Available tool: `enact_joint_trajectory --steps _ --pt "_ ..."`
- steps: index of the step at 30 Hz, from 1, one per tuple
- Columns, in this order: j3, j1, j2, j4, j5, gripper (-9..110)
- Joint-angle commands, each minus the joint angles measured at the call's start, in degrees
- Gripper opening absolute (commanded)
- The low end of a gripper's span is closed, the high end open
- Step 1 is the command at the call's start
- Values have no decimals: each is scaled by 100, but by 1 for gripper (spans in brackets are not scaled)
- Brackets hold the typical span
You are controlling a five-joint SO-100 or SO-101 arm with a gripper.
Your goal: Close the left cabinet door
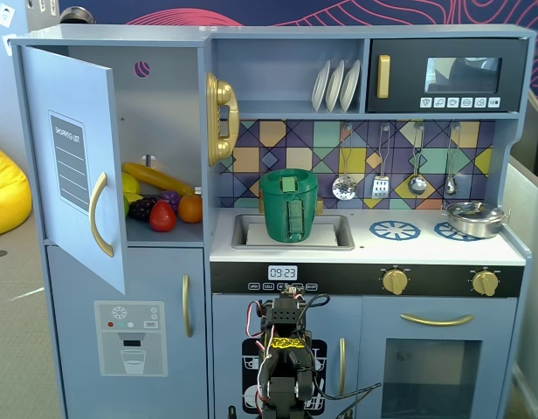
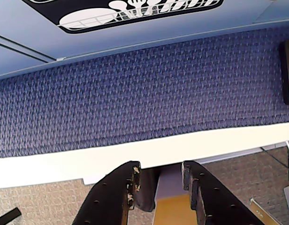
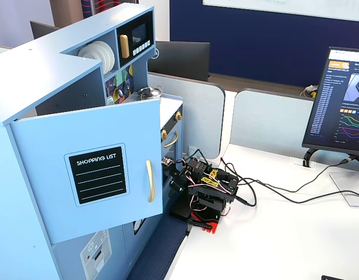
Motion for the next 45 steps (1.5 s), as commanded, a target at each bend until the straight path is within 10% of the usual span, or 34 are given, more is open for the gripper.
enact_joint_trajectory --steps 1,15,29,45 --pt "-26 -114 -35 1063 -18 0" --pt "-123 -703 -79 492 290 0" --pt "-3349 -4421 -1055 -571 782 0" --pt "-6759 -7198 -2171 -1178 -2997 0"
